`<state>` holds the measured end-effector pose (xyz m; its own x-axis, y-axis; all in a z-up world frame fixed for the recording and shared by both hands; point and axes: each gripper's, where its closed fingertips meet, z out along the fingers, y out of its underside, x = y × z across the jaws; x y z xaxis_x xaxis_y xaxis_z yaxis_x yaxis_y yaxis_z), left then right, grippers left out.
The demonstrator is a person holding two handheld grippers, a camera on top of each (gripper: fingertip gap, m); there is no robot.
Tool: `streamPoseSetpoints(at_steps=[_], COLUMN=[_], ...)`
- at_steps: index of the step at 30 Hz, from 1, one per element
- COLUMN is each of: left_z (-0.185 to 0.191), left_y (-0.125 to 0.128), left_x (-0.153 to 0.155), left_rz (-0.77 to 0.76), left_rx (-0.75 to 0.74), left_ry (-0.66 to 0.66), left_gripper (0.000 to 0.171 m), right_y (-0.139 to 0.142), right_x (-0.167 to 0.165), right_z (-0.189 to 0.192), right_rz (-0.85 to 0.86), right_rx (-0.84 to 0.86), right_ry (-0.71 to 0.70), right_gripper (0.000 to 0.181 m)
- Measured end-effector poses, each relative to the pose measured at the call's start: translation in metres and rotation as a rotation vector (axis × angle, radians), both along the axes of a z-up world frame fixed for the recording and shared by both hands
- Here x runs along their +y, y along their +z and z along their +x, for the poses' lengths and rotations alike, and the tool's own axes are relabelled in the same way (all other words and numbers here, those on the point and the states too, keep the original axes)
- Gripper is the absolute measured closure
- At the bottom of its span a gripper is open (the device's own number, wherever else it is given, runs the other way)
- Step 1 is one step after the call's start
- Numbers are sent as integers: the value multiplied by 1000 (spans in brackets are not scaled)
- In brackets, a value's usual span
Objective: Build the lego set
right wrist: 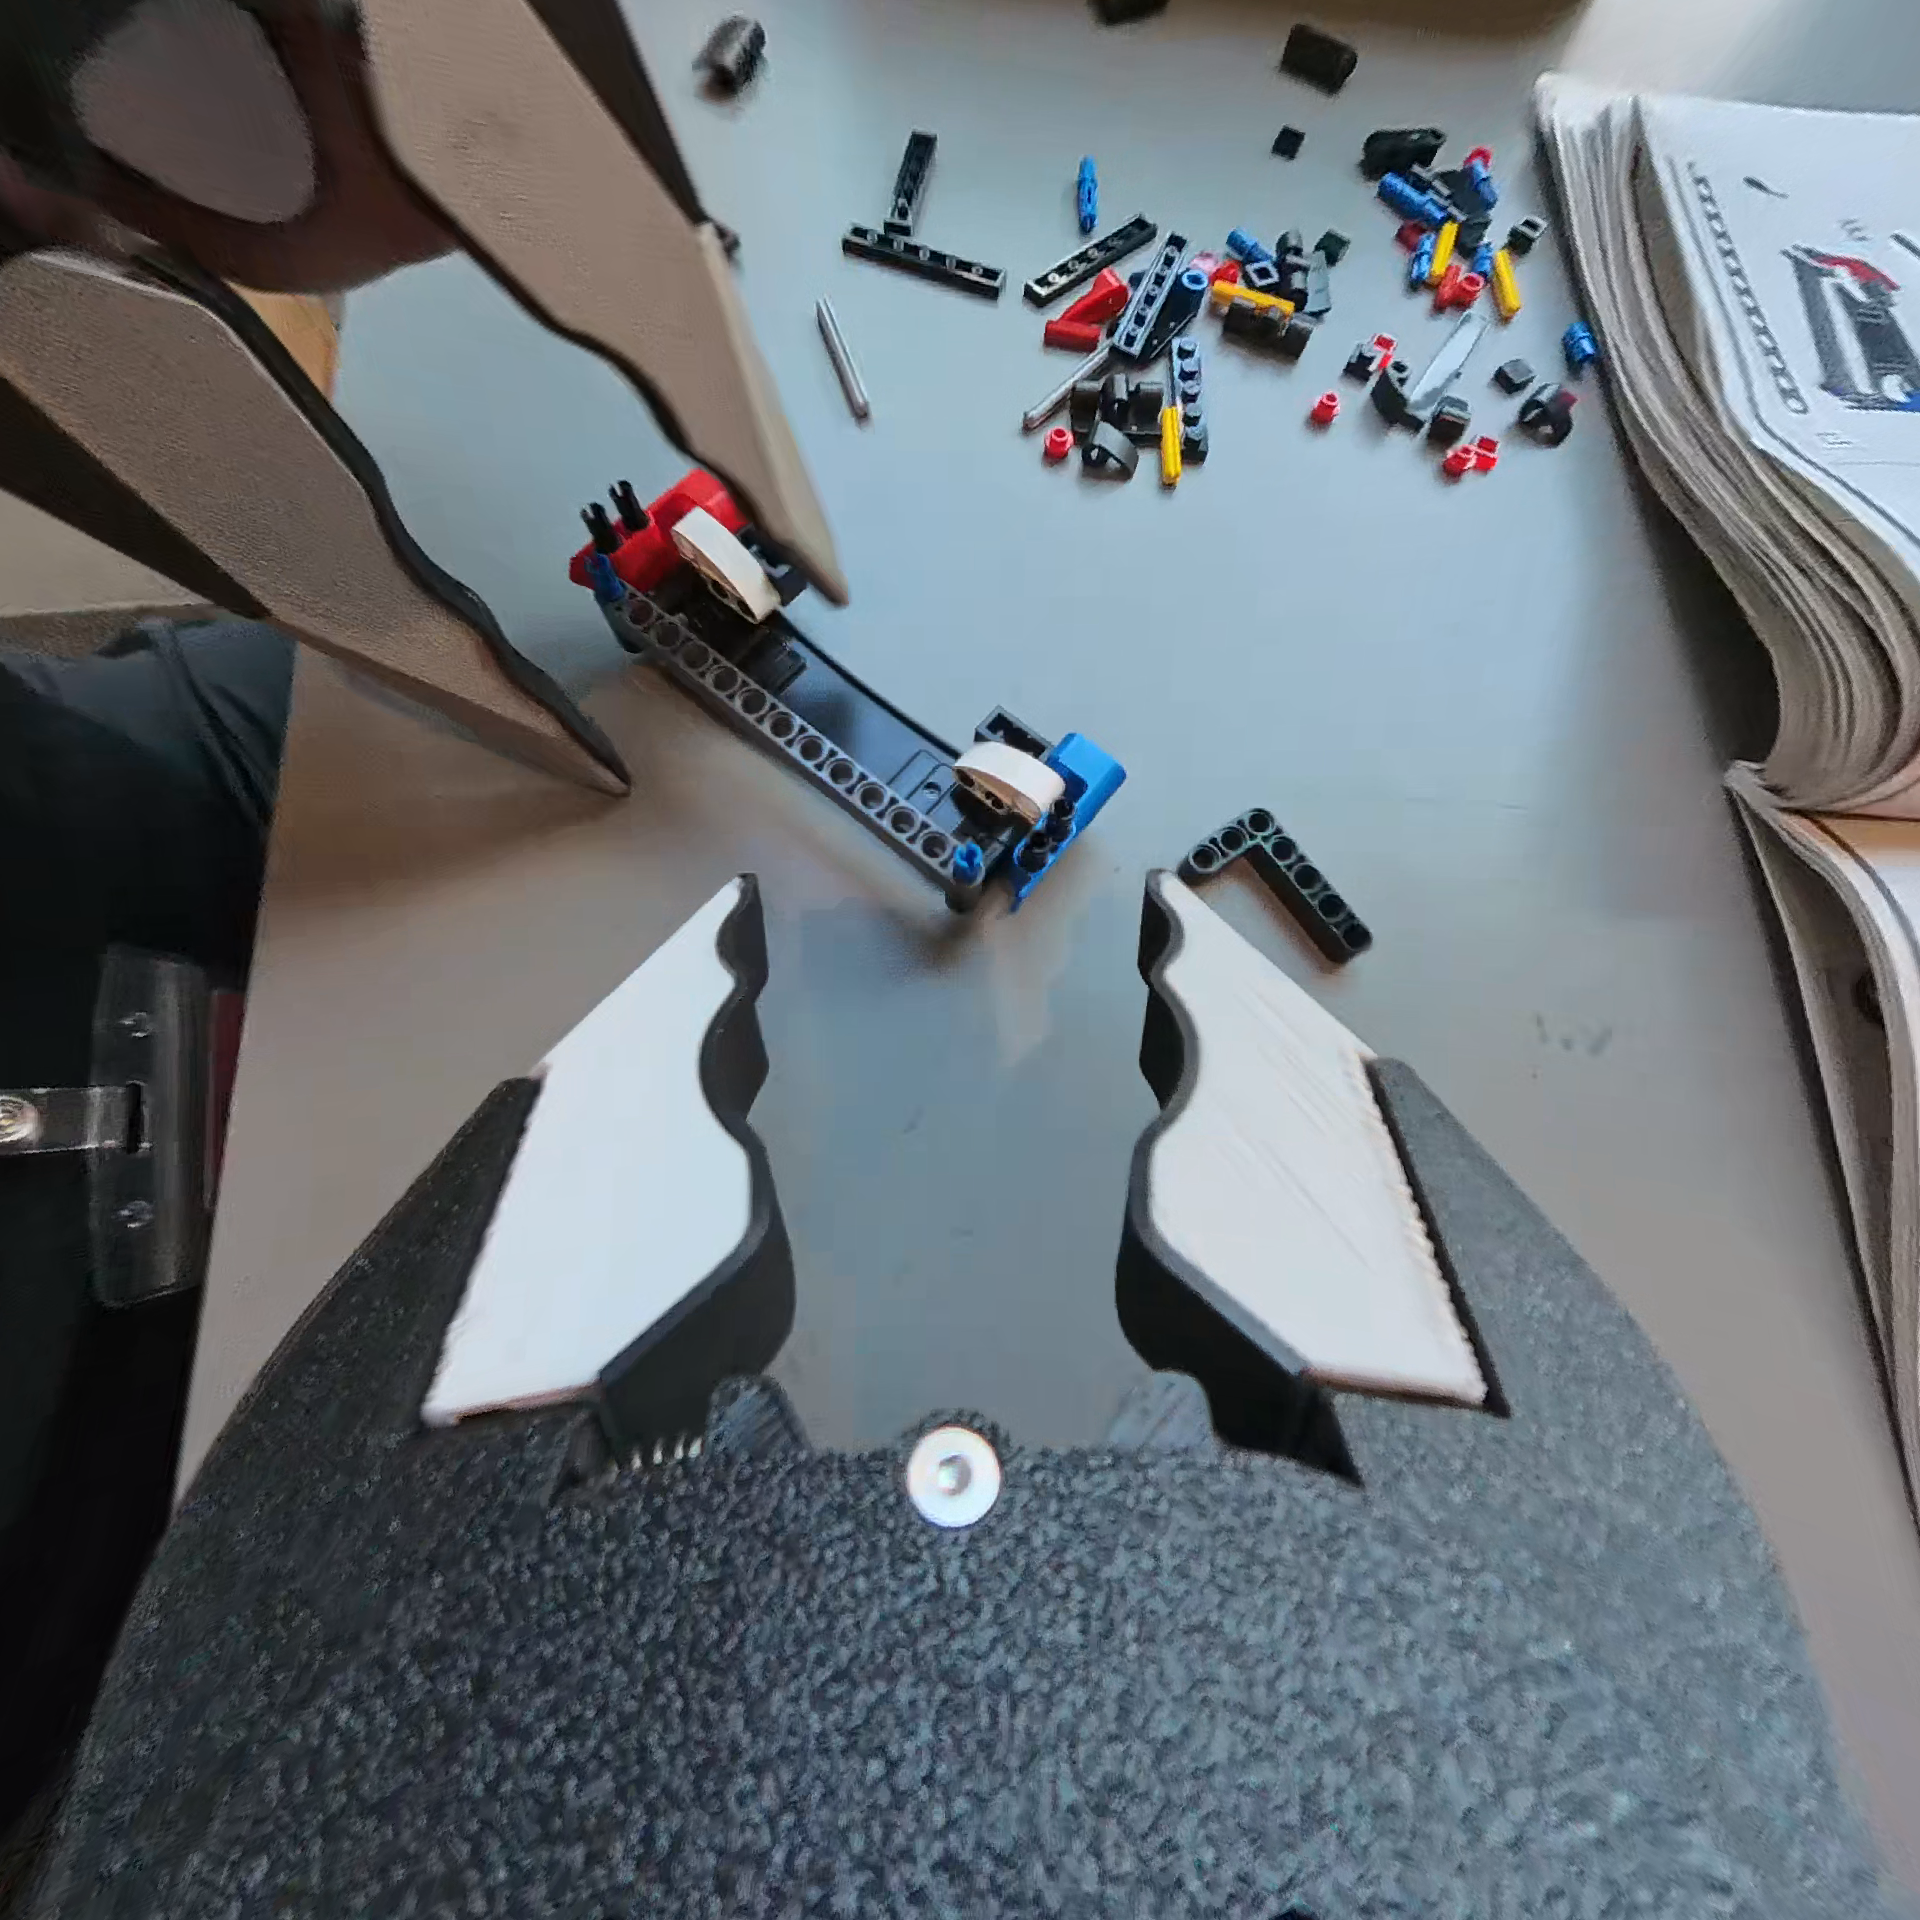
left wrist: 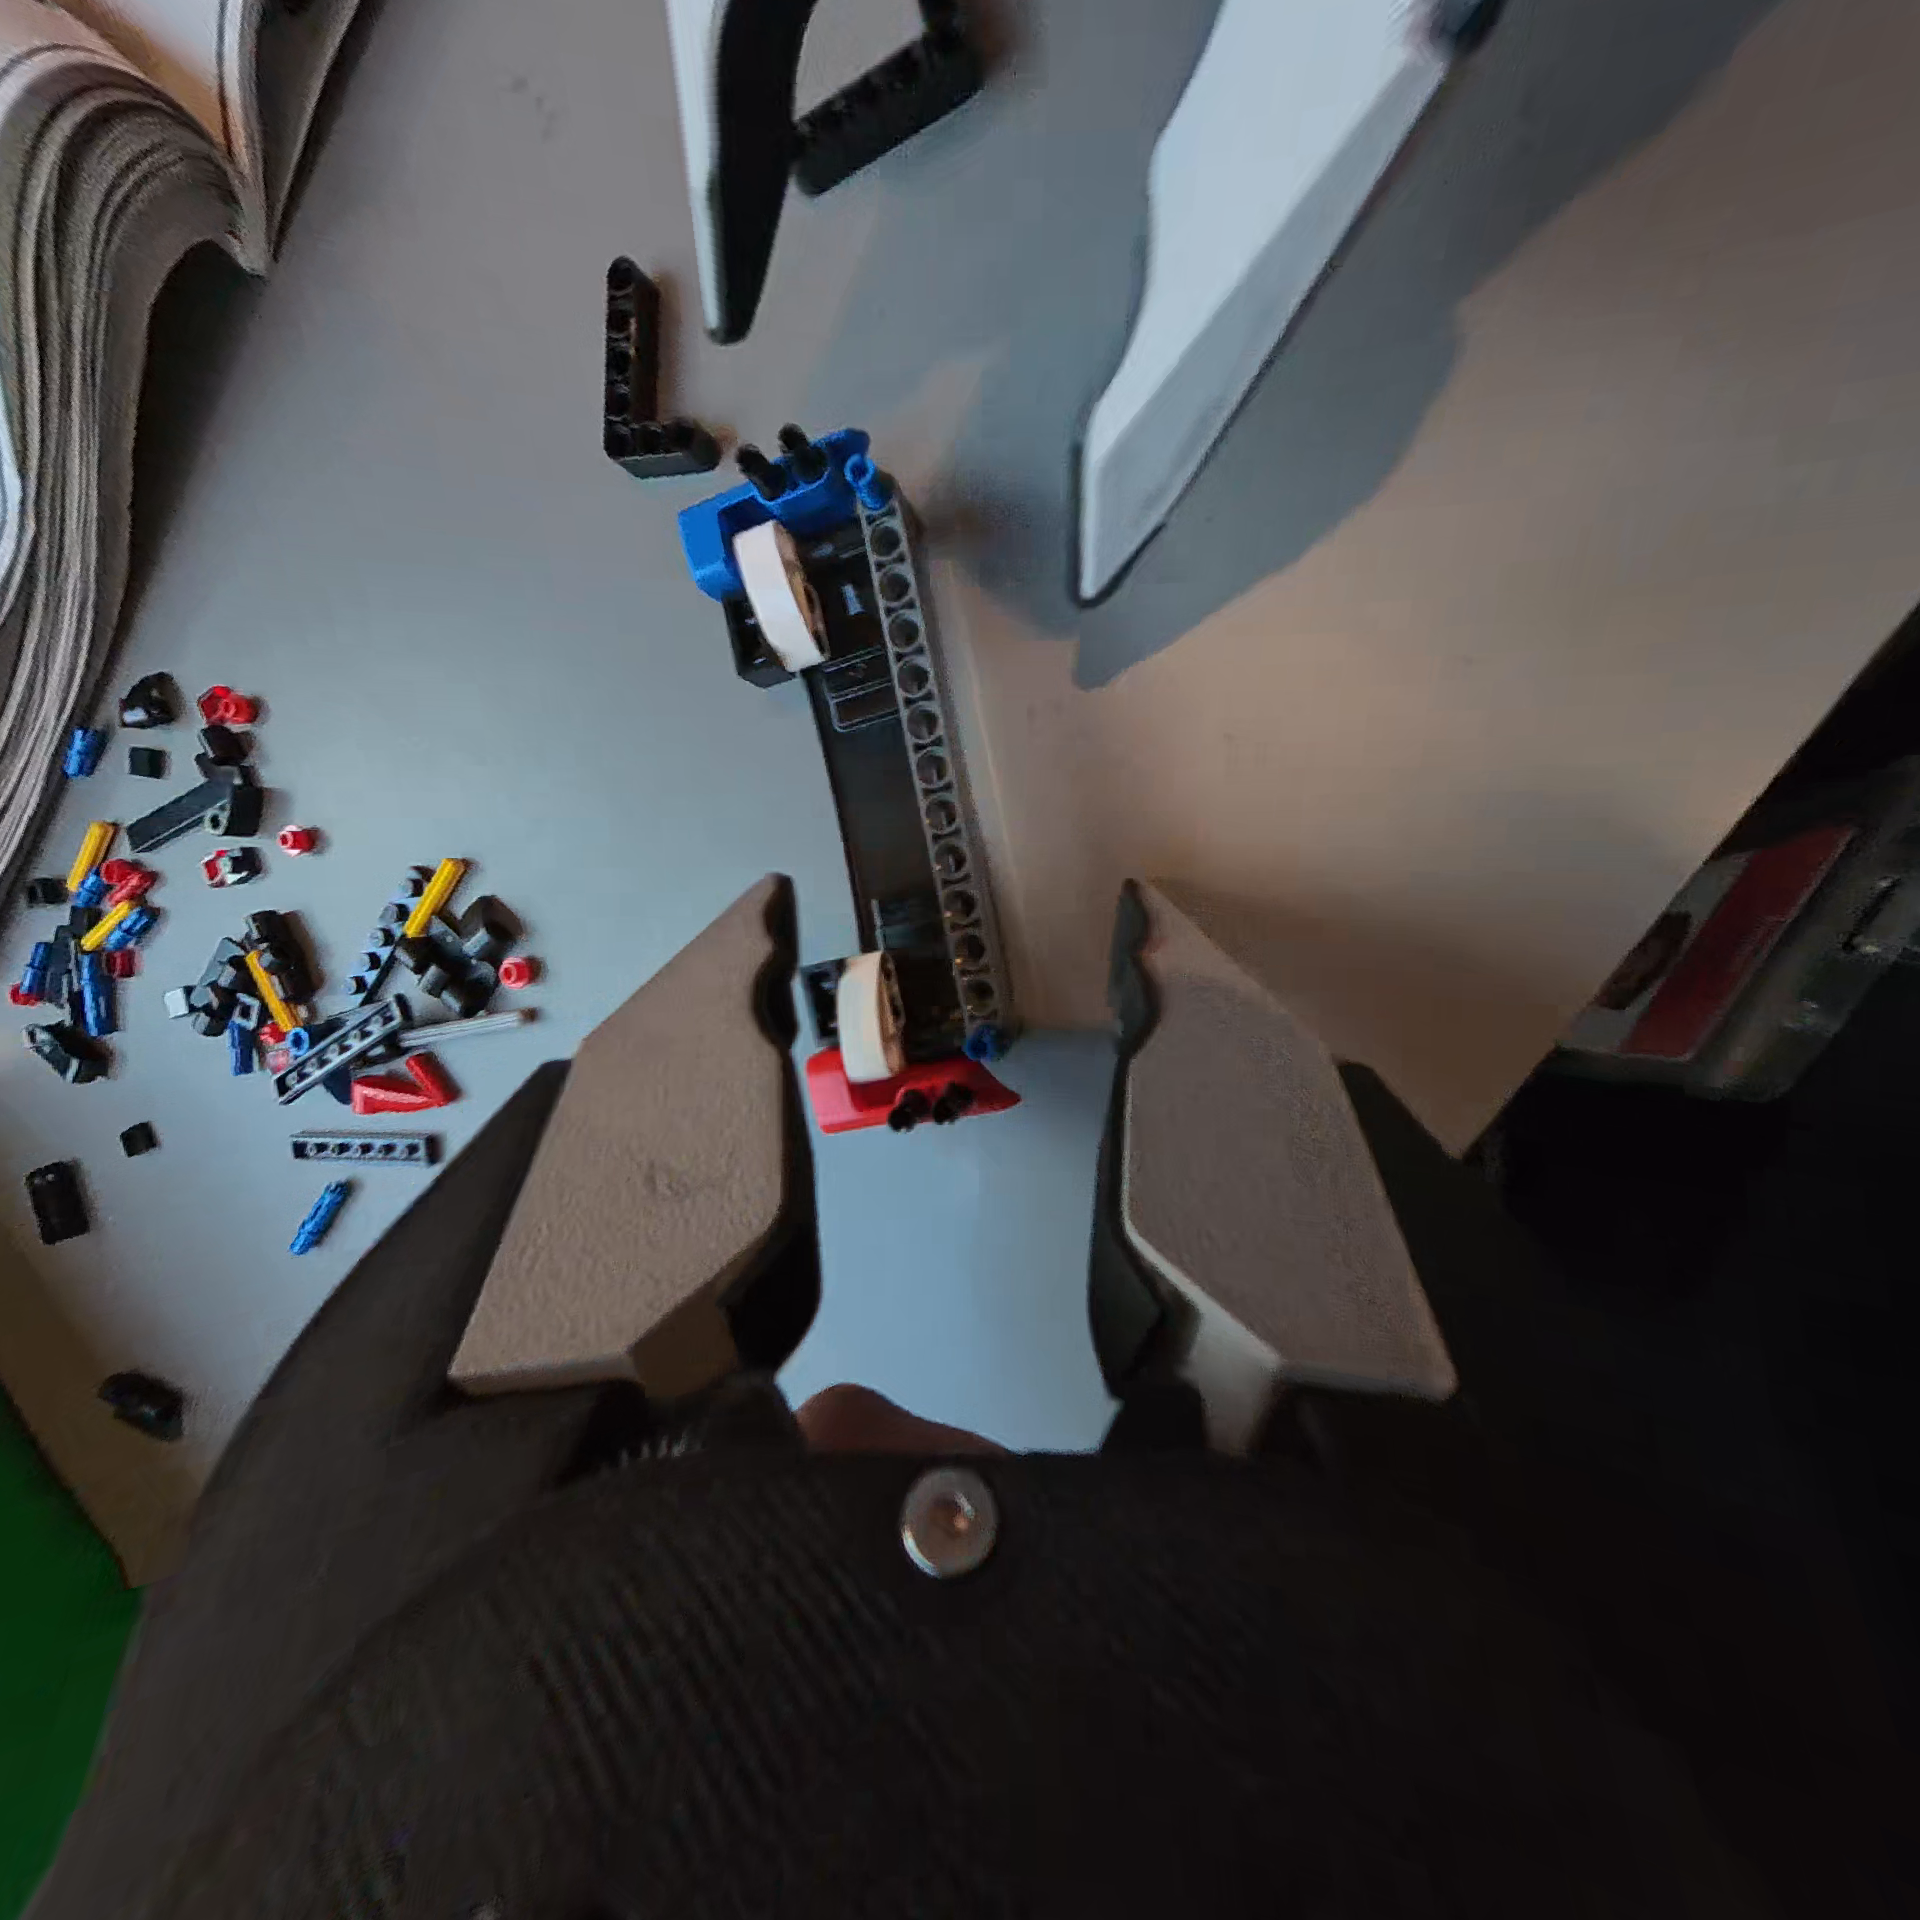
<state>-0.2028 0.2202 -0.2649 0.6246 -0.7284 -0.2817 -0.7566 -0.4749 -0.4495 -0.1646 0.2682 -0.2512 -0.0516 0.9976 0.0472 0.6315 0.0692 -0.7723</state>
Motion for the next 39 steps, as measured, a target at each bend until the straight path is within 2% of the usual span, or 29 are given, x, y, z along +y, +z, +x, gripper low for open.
streamPoseSetpoints(at_steps=[1, 3, 13, 23, 27, 30, 35, 39], left_z=[3, 2, 6, 13, 20, 27, 37, 44], left_y=[0, -3, -5, -8, -8, -8, -9, -9], left_x=[-1, 0, 1, -1, -4, -5, 1, 2], left_rz=[-4, -7, -14, -33, -42, -49, -73, -93], left_rx=[-28, -33, -59, -42, -20, 10, 28, 36], left_ry=[-4, 0, -17, -92, -200, -304, -394, -500], left_gripper=[124, 133, 142, 164, 165, 166, 166, 166], right_y=[-4, -10, -15, -19, -20, -20, -16, -8], right_x=[0, 0, -2, -21, -32, -42, -61, -47], right_z=[-3, -7, -8, 9, 24, 38, 56, 69], right_rz=[6, 12, 15, 8, 4, 19, 0, 6], right_rx=[-20, -47, -51, -53, -64, -71, -51, -19], right_ry=[12, 20, 27, 45, 14, -24, -45, -139], right_gripper=[110, 112, 120, 128, 123, 124, 128, 131])
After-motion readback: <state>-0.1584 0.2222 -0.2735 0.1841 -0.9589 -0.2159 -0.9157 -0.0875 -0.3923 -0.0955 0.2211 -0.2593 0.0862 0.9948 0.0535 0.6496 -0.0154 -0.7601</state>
